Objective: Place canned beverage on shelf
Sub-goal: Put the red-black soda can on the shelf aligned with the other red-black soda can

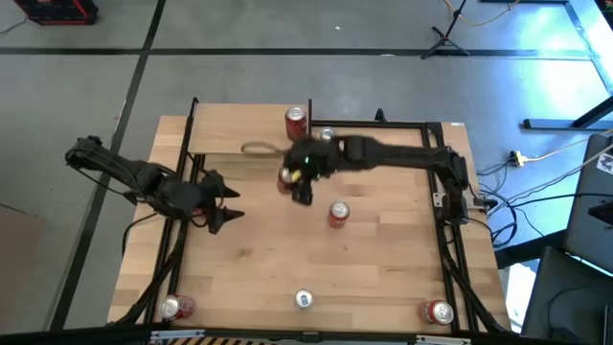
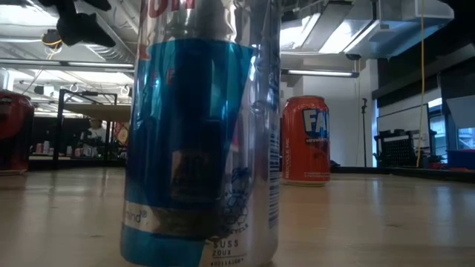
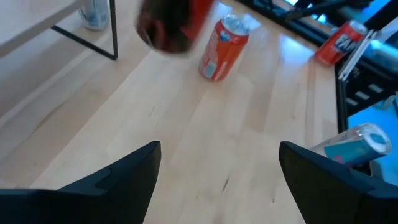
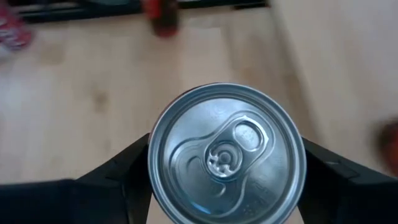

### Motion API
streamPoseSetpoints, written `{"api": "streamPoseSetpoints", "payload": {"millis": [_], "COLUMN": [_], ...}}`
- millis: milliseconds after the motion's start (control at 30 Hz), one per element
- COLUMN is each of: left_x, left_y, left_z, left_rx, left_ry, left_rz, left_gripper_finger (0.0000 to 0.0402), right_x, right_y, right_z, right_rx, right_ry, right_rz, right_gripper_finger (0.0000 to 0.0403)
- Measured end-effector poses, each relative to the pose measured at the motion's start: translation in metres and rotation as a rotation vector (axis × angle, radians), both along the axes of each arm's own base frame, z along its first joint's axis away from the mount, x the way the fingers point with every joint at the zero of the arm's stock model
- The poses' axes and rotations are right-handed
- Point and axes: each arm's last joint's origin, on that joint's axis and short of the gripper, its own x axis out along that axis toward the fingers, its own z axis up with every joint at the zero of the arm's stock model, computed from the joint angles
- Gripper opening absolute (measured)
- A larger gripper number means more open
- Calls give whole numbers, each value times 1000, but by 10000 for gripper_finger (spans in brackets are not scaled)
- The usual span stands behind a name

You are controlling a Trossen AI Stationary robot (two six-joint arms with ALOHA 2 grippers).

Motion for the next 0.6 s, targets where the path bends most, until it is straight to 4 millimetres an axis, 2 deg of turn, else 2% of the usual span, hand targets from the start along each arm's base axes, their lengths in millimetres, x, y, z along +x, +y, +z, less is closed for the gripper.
{"api": "streamPoseSetpoints", "payload": {"millis": [133,267,600], "left_x": [-3,-3,-3], "left_y": [1,1,1], "left_z": [2,2,2], "left_rx": [-5,-6,-5], "left_ry": [-14,-14,-17], "left_rz": [1,1,11], "left_gripper_finger": [322,322,322], "right_x": [-8,-13,-16], "right_y": [-32,-62,-98], "right_z": [16,15,15], "right_rx": [-2,16,10], "right_ry": [-12,-7,-46], "right_rz": [-77,-136,-207], "right_gripper_finger": [276,276,276]}}
